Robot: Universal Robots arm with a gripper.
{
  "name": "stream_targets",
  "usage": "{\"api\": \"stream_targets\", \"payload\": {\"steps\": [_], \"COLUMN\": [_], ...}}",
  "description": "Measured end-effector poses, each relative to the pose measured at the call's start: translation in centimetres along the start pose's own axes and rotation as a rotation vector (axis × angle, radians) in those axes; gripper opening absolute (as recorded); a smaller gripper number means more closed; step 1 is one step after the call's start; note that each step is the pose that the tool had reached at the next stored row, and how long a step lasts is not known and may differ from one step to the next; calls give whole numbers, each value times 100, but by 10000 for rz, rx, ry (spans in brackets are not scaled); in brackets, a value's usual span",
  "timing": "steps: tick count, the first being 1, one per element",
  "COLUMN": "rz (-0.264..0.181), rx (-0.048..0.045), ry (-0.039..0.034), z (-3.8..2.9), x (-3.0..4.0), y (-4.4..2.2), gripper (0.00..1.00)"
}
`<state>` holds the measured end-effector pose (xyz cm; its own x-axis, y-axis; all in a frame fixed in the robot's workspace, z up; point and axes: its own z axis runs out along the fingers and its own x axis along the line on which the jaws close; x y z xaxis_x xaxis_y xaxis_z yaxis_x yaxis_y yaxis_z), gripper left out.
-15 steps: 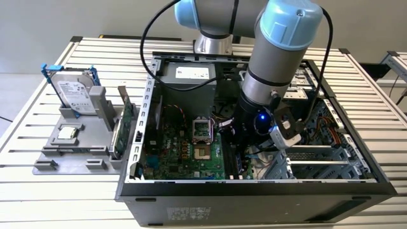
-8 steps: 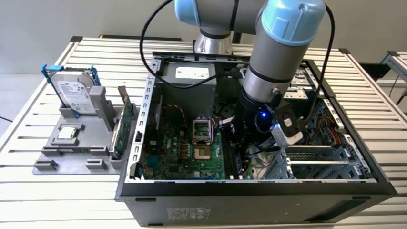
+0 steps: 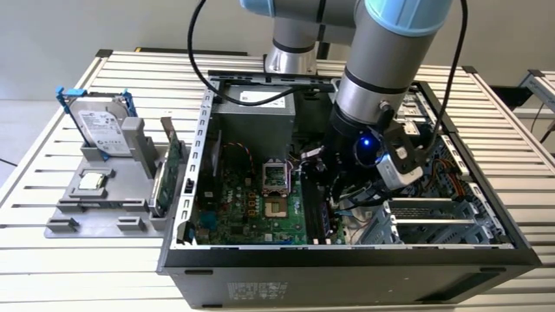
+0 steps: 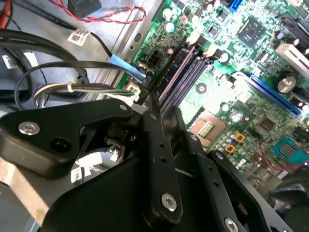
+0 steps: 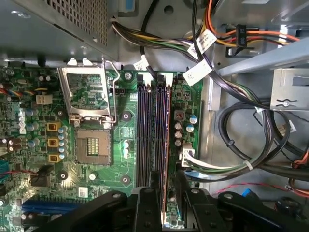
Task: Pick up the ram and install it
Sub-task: 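Insert the ram into the slot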
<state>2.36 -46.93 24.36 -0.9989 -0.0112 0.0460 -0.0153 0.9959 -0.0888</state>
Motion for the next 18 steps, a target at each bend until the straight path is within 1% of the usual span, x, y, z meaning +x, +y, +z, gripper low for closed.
{"api": "stream_targets", "payload": {"steps": [1,2,14,16,18], "rz": [1,1,1,1,1], "rx": [1,1,1,0,0], "ry": [0,1,0,1,0], "z": [-1,0,0,1,1], "x": [0,0,0,1,1], "y": [-1,-3,-16,-32,-34], "gripper": [100,0,0,0,0]}}
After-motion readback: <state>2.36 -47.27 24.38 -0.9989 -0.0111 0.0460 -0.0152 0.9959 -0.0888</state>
